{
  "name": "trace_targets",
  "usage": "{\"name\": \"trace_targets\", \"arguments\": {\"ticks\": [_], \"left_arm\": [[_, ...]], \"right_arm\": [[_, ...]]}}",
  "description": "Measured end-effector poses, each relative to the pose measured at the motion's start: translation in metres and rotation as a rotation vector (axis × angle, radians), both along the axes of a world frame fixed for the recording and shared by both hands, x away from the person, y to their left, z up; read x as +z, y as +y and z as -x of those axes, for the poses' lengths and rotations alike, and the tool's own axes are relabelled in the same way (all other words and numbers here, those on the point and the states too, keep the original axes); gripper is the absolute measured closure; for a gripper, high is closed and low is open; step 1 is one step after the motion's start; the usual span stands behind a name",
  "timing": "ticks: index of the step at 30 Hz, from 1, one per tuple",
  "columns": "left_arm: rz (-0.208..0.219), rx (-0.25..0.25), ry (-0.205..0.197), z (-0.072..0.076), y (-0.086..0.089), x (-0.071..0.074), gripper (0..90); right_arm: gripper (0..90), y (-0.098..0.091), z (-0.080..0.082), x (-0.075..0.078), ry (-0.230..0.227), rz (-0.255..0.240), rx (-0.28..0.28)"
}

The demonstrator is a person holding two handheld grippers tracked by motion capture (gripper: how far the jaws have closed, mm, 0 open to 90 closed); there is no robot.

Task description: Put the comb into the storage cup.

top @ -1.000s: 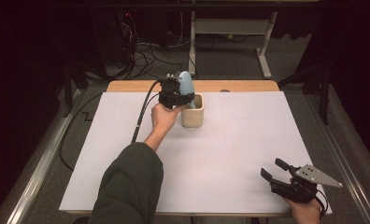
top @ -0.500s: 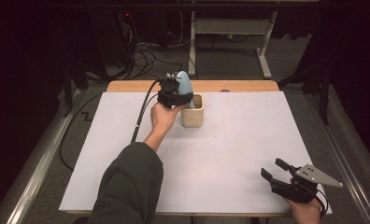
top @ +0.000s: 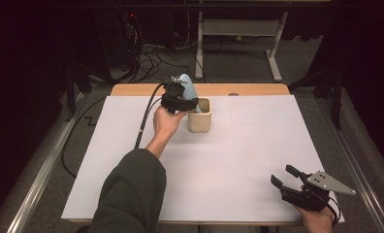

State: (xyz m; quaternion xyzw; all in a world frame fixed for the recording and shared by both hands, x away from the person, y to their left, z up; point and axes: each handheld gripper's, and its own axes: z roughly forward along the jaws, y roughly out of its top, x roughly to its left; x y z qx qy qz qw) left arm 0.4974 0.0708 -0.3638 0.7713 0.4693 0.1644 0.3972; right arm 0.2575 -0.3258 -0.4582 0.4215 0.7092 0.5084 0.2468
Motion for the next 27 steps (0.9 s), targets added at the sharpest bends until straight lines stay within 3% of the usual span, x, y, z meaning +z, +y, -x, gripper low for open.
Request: {"name": "trace_targets", "arguments": {"ticks": [13,27], "left_arm": [[-0.016,-0.039,-0.009,0.0022,0.0021,0.0011,25.3],[-0.038,-0.061,0.014,0.0044,0.0044,0.0017,23.8]], "right_arm": [[29.3,0.0000,-0.0001,-0.0001,0.001,0.001,0.002],[29.4,-0.0001,-0.0004,-0.0002,0.003,0.000,0.000]]}}
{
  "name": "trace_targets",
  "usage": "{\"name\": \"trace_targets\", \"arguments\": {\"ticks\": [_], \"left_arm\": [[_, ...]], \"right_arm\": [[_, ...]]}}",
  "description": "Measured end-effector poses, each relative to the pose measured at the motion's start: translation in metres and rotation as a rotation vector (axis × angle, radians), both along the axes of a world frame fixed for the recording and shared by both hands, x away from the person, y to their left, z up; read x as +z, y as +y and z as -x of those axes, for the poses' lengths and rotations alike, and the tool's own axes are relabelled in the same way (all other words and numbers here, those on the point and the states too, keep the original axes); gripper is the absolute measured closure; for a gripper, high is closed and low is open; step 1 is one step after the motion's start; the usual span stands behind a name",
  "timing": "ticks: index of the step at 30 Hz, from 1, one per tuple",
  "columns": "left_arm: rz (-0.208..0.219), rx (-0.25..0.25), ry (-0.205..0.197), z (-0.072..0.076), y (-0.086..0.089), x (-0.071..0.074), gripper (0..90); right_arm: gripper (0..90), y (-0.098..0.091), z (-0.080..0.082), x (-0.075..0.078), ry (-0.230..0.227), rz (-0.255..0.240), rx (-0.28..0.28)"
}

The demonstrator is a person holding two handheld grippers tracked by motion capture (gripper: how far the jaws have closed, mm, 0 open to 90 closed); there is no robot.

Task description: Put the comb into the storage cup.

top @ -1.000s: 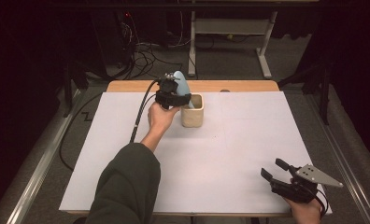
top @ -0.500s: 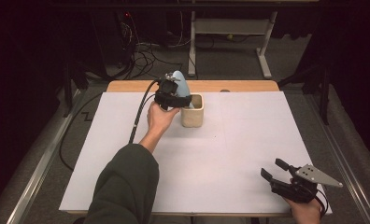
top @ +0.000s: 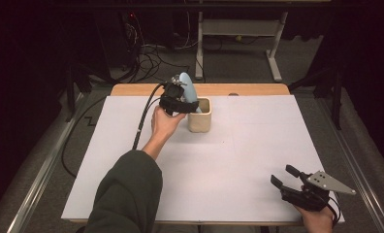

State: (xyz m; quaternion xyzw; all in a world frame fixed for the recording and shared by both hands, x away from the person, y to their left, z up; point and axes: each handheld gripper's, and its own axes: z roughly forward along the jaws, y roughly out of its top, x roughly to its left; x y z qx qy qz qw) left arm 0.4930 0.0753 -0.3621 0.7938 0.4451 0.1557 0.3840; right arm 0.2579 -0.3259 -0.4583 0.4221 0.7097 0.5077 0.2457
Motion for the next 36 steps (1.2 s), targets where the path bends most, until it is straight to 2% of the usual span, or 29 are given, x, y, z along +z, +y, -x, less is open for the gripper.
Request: {"name": "trace_targets", "arguments": {"ticks": [12,28,36], "left_arm": [[0.002,-0.006,0.001,0.004,0.003,-0.003,23.8],[-0.002,-0.021,-0.005,0.015,0.010,0.002,25.6],[0.016,-0.030,-0.001,0.020,0.015,0.004,28.1]], "right_arm": [[29.4,0.000,0.000,0.000,-0.003,-0.003,0.000],[29.4,0.000,0.000,0.000,-0.003,-0.001,0.001],[29.4,0.001,0.000,0.000,-0.001,0.004,0.002]]}}
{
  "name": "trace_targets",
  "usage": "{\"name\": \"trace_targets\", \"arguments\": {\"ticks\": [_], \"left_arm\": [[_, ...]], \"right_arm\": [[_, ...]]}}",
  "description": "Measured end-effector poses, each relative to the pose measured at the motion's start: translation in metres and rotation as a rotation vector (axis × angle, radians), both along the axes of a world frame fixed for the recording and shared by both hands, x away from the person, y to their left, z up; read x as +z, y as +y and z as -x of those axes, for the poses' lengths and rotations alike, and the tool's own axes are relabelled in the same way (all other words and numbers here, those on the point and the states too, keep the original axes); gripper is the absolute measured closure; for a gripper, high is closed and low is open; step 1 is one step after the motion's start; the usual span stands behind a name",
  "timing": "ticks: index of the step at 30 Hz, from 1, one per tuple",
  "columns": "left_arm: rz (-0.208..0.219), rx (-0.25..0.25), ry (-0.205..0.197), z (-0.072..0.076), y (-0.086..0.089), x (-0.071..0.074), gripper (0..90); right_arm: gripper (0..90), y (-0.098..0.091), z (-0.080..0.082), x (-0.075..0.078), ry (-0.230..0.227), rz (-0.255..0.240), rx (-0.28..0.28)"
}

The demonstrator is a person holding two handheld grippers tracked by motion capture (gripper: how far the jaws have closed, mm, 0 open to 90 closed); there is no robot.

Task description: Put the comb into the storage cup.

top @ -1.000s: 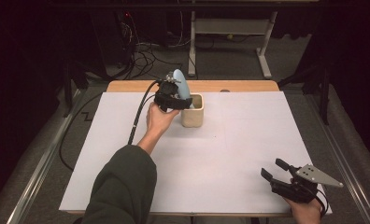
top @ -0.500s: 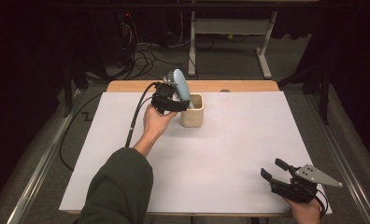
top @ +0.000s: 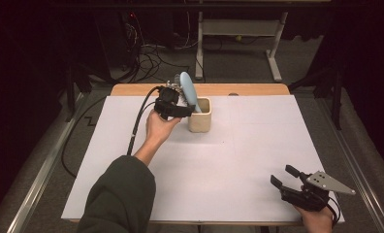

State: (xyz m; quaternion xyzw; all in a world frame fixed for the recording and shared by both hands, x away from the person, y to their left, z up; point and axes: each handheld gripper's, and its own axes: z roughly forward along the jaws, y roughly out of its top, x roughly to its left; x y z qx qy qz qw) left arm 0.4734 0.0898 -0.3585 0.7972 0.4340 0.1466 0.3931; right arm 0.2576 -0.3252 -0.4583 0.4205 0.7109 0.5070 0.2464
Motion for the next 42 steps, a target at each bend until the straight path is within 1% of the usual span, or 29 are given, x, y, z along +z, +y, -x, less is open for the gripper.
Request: {"name": "trace_targets", "arguments": {"ticks": [2,7,15,20,31,34,42], "left_arm": [[0.007,0.000,-0.001,0.001,0.001,0.001,28.6],[0.003,0.000,-0.006,0.004,0.005,0.001,28.9],[-0.036,-0.007,-0.024,0.009,0.008,0.002,29.0],[-0.047,-0.010,-0.030,0.012,0.011,0.002,29.5],[-0.039,-0.014,-0.041,0.018,0.016,0.004,29.6],[-0.025,-0.018,-0.051,0.020,0.017,0.004,29.6],[-0.024,-0.015,-0.056,0.024,0.022,0.004,29.8]], "right_arm": [[29.4,0.000,0.000,0.000,-0.001,0.000,0.001],[29.4,0.000,0.000,0.000,0.001,0.001,-0.001],[29.4,0.000,0.000,0.000,0.002,0.001,0.000],[29.3,0.000,0.000,0.000,0.003,-0.002,0.000],[29.3,0.000,0.000,0.000,0.002,-0.003,-0.001],[29.1,0.000,0.000,0.000,0.004,-0.003,-0.001],[28.8,0.000,0.000,0.000,0.008,-0.006,-0.004]]}}
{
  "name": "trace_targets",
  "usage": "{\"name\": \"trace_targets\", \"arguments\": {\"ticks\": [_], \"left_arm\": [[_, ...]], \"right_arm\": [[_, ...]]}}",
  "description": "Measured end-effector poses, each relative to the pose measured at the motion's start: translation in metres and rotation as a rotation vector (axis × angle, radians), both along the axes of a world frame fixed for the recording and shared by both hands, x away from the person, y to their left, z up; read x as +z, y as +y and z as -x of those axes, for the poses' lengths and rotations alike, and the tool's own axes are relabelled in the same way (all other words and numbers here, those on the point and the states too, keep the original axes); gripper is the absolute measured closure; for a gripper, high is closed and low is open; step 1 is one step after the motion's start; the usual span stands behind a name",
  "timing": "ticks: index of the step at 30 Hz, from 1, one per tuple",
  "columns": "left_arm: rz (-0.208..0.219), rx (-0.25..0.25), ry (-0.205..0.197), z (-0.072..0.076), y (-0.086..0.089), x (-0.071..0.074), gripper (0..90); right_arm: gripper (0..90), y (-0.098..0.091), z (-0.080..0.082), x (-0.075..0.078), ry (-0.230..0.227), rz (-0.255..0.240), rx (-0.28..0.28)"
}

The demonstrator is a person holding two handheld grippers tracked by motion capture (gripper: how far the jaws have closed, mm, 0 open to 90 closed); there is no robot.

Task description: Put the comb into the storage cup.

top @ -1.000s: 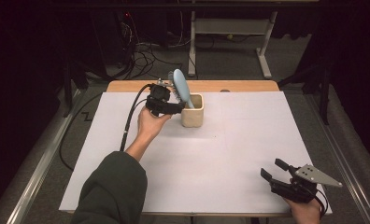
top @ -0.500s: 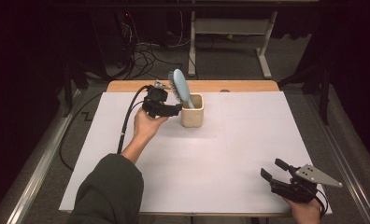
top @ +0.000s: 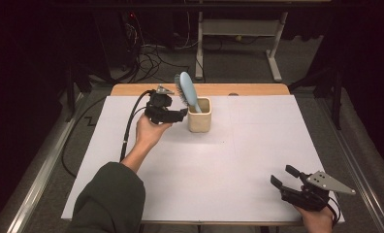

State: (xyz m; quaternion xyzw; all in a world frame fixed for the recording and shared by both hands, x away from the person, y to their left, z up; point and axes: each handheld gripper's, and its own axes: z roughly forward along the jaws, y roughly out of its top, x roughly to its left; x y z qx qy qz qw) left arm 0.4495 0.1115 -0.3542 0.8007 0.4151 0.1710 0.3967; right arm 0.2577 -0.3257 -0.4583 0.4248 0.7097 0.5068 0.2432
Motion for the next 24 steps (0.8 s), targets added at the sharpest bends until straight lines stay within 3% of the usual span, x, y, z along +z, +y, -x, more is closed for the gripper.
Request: {"name": "trace_targets", "arguments": {"ticks": [24], "left_arm": [[0.017,-0.013,-0.018,0.014,0.017,0.000,30.8]], "right_arm": [[28.3,-0.001,-0.001,0.000,0.005,-0.002,-0.004]]}}
